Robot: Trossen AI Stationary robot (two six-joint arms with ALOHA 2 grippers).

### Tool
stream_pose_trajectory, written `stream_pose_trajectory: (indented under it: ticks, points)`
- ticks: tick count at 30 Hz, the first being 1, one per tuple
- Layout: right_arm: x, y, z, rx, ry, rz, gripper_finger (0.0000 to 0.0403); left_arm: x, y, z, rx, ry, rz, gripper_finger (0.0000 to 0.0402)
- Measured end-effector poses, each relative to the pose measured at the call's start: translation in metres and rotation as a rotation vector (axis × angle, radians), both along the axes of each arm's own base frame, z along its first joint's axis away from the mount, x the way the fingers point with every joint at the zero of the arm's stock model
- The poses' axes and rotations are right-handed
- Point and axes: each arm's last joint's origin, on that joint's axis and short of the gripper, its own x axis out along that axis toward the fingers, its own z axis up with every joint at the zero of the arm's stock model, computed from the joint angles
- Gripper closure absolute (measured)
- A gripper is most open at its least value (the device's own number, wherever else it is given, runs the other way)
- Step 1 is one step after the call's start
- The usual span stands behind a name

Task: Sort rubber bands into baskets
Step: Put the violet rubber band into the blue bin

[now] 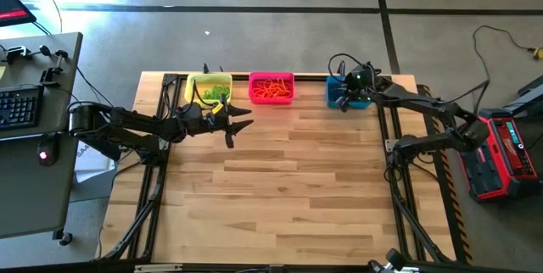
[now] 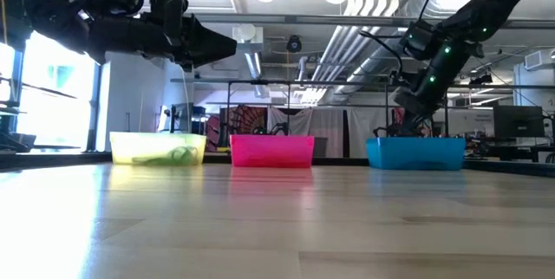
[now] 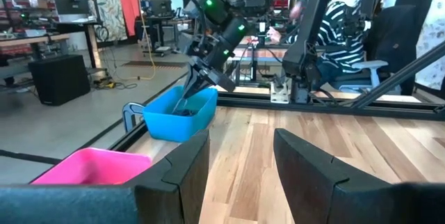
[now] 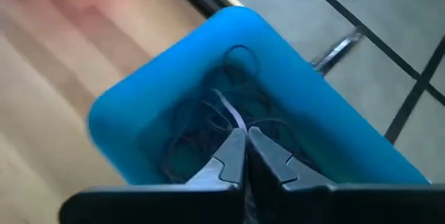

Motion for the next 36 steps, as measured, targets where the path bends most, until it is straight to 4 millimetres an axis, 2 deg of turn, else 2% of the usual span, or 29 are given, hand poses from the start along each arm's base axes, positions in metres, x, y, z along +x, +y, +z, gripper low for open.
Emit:
stream_pose_trajectory:
  ticks: [3,9,12,15,21,23,28,36]
  points:
    - [-0.002,-0.001,0.0,0.002,-0.007,-0.016,0.0382,0.0,0.0,0.0,0.0,0.0,0.0,0.0248]
    - [0.001,-0.003,0.01,0.012,0.001,0.001,0.0291,0.0,0.0,0.0,0.0,0.0,0.003,0.0248]
    - [0.007,0.002,0.014,-0.004,0.019,0.06,0.027,0.0,0.0,0.0,-0.001,0.004,0.005,0.0248]
    - [0.011,0.007,0.018,-0.045,0.031,0.101,0.0288,0.0,0.001,0.0,-0.001,0.004,0.02,0.0248]
    - [0.004,0.008,0.017,0.004,-0.029,0.109,0.039,0.0,0.001,0.0,-0.001,0.003,0.028,0.0248]
    - [-0.001,0.006,0.016,0.064,-0.085,0.069,0.039,0.0,0.002,0.0,-0.002,0.003,0.031,0.0248]
    - [-0.014,0.002,0.012,0.231,-0.198,-0.126,0.0338,-0.001,0.003,0.0,-0.008,-0.004,0.034,0.0248]
    - [-0.017,0.001,0.011,0.247,-0.212,-0.198,0.0226,-0.001,0.002,0.0,-0.008,-0.004,0.029,0.0248]
